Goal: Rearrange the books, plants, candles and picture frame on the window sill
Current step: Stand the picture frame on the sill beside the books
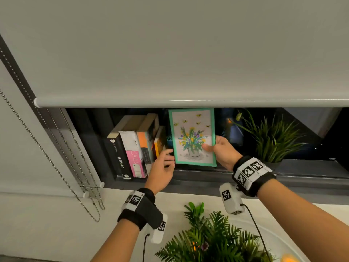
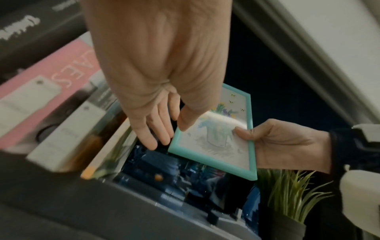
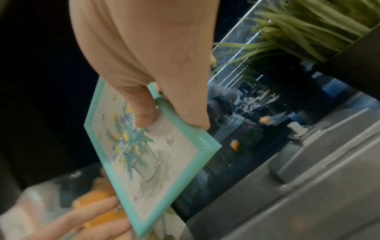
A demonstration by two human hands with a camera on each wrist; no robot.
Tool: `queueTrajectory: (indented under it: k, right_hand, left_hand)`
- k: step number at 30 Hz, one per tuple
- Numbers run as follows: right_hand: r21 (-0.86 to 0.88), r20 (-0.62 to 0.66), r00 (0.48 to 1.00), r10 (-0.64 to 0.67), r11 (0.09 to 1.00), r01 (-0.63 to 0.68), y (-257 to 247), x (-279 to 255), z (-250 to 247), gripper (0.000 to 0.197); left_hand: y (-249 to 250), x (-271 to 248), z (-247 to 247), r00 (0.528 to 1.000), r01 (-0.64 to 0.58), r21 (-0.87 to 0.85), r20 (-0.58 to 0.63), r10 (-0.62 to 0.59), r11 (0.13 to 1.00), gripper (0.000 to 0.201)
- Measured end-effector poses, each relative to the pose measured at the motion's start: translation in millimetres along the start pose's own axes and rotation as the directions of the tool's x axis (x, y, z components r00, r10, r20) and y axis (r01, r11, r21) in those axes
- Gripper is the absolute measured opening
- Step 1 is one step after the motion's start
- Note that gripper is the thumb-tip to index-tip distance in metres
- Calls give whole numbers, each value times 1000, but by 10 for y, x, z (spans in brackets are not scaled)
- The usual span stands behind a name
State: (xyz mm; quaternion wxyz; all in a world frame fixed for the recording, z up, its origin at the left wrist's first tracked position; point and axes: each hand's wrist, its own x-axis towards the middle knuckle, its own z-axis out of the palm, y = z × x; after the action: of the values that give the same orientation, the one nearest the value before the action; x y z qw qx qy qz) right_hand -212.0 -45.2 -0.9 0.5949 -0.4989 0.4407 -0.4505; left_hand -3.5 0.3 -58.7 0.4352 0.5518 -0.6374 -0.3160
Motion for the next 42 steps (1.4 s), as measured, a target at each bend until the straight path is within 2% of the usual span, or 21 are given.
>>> queueTrajectory:
  k: [5, 11, 16, 24, 31, 34, 36, 38, 42]
  right_hand:
    - [-19, -44, 994, 96, 995, -97, 209, 207, -23, 34]
    - [-56, -25, 986, 163, 985, -164, 360, 375, -8, 35]
    - [11, -56, 973, 222, 975, -221, 500, 548, 11, 39]
    - [71, -30, 957, 288, 956, -285, 560, 725, -27, 40]
    - [86, -67, 956, 286, 956, -280, 581, 822, -76, 46]
    - [88, -52, 963, 265, 962, -260, 616, 812, -100, 42]
    - [83, -95, 965, 246, 967, -239, 653, 802, -104, 42]
    - [67, -139, 965, 221, 975, -214, 700, 798, -108, 42]
    - [25, -148, 973, 179, 984, -178, 755, 759, -117, 39]
  left_hand:
    - [-159, 85, 143, 998, 55, 35, 16, -55, 998, 54]
    - [-338, 214, 226, 992, 115, 33, 48, -116, 993, 63]
    - [-441, 280, 218, 993, 92, 74, 66, -97, 993, 74]
    - [-640, 276, 148, 988, 107, 128, 99, -120, 986, 85]
    - [-693, 242, 143, 989, 77, 184, 108, -98, 980, 87]
    - [-694, 233, 185, 991, 52, 249, 108, -81, 967, 85]
    - [-678, 230, 205, 990, 67, 283, 99, -99, 957, 84]
    - [-638, 222, 218, 994, 53, 321, 70, -79, 946, 80]
    - [-570, 203, 233, 1000, 8, 365, -28, 2, 931, 68]
